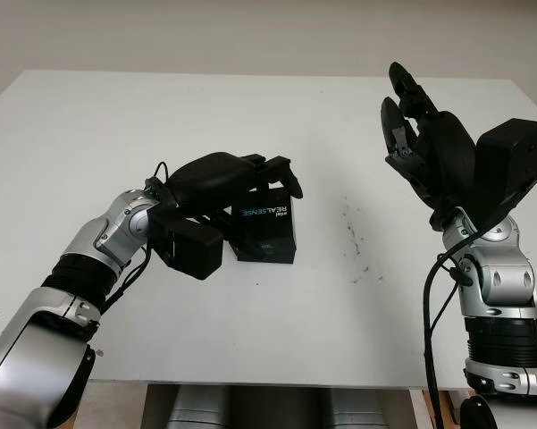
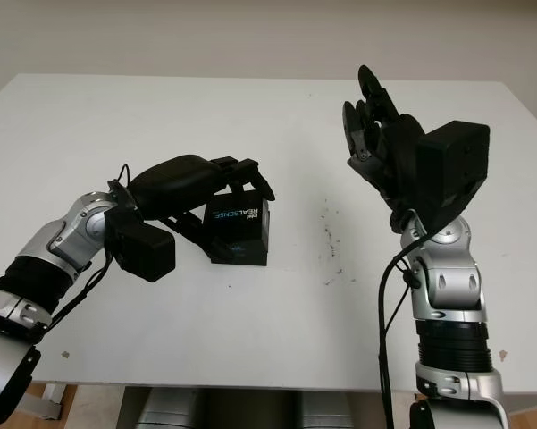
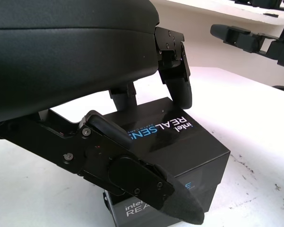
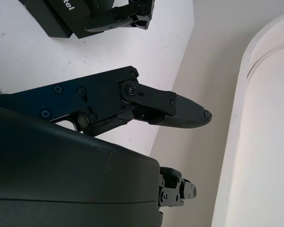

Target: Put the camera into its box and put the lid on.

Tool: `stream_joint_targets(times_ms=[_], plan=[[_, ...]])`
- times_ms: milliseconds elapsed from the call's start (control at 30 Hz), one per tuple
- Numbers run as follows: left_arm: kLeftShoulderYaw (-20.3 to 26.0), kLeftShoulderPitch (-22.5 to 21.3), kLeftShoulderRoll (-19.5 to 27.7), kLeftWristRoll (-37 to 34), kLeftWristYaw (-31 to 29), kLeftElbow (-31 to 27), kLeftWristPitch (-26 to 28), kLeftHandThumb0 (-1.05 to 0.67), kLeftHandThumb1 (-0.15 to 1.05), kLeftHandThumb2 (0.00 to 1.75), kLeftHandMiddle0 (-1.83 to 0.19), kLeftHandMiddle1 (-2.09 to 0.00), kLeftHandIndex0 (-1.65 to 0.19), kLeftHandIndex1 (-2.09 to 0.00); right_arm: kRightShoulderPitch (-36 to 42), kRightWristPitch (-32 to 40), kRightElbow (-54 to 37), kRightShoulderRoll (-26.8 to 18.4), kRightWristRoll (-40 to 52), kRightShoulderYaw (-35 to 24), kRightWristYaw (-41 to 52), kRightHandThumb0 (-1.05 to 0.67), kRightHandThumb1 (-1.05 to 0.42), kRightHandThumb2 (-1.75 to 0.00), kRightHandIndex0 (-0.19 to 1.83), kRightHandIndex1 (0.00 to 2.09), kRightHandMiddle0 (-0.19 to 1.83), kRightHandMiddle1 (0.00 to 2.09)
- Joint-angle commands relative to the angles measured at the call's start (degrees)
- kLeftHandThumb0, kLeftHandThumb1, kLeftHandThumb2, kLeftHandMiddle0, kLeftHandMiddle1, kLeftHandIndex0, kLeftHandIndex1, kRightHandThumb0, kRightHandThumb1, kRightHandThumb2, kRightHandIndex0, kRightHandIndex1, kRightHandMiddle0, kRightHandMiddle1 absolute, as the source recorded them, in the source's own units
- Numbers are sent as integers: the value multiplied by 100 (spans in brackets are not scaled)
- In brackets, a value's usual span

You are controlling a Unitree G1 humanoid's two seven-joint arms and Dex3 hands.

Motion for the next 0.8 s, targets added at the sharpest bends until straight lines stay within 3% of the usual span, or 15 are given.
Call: stream_joint_targets(times_ms=[0, 233, 400, 767], plan=[[-6, -209, -53, -71, -15, 64, -16, -8, 92, 5, -26, -191, -21, -171, 15, 19, -108, -11, 18, -13, -12, -64, -105, -62, -8, 4, -6, 4], [-19, -203, -74, -127, -147, -43, 47, -9, 92, 5, -27, -172, -21, -161, 45, 14, -150, 26, 16, -6, -75, -64, -105, -61, -6, 5, -4, 5], [-41, -160, -64, -150, -366, -220, 218, -9, 93, 6, -25, -171, -21, -158, 73, 36, -185, 13, 2, 11, -102, -64, -105, -61, -6, 6, -4, 5], [-122, -205, -163, -151, -749, -456, 402, -9, 96, 6, -20, -203, -17, -170, 87, 134, -250, 58, 36, 13, -153, -63, -105, -62, -6, 5, -5, 5]])
